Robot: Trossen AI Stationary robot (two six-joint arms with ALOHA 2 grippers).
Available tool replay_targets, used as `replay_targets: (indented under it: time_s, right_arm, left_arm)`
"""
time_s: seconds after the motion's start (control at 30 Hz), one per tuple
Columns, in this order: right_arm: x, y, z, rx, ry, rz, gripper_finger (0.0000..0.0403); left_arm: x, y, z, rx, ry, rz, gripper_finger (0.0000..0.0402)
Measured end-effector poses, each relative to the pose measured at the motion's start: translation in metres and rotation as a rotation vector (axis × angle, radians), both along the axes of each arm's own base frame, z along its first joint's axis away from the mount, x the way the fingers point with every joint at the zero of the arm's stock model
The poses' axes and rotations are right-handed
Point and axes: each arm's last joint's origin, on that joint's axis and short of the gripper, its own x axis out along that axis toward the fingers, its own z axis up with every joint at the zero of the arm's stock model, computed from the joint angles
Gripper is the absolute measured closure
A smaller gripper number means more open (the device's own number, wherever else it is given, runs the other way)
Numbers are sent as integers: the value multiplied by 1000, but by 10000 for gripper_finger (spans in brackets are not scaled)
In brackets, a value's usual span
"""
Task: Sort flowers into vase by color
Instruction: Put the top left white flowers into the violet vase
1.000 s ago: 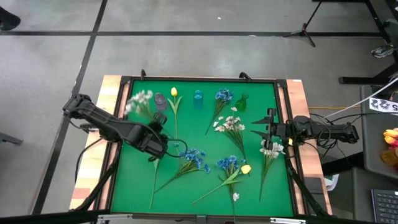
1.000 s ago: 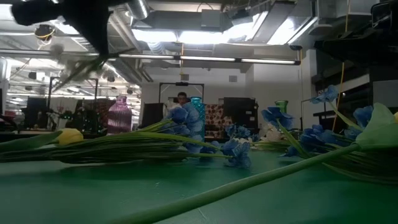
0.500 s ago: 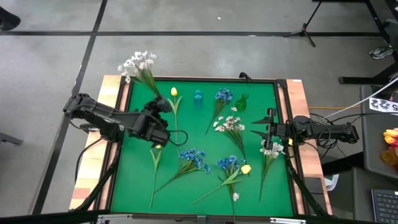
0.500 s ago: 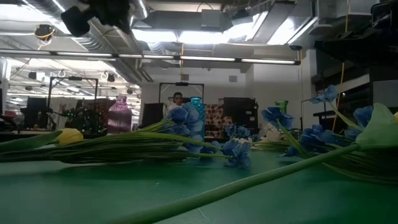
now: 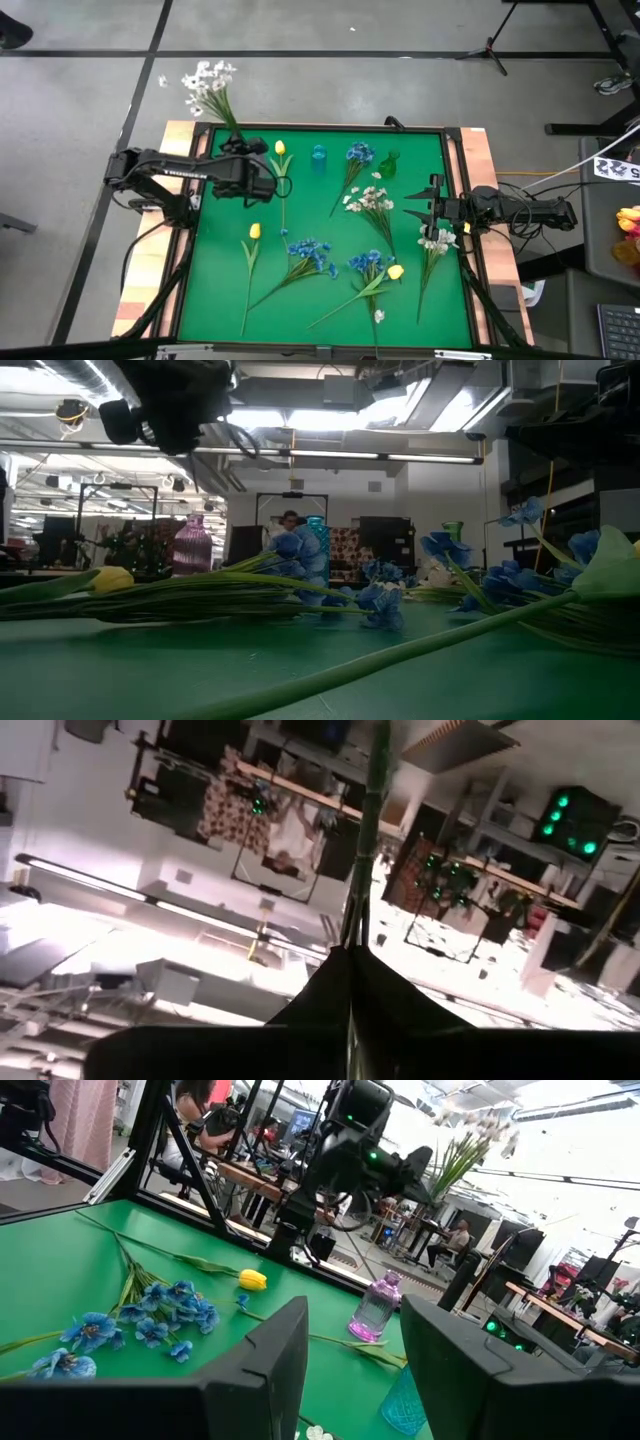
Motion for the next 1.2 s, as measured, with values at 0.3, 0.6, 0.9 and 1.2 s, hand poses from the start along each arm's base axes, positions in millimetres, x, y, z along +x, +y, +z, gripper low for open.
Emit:
replay_targets:
  time_s: [0.3, 0.6, 0.9, 1.2]
  right_arm:
    - [0, 0, 0, 0, 3, 0, 242]
    - [0, 0, -1, 0, 7, 0, 242]
    - [0, 0, -1, 0, 7, 0, 242]
    - [0, 0, -1, 0, 7, 0, 242]
  left_arm:
    - [0, 4, -2, 4, -18, 18, 401]
    - [1, 0, -7, -5, -2, -2, 401]
    - [-9, -1, -28, -16, 76, 1, 401]
    - [-11, -1, -31, 1, 68, -3, 401]
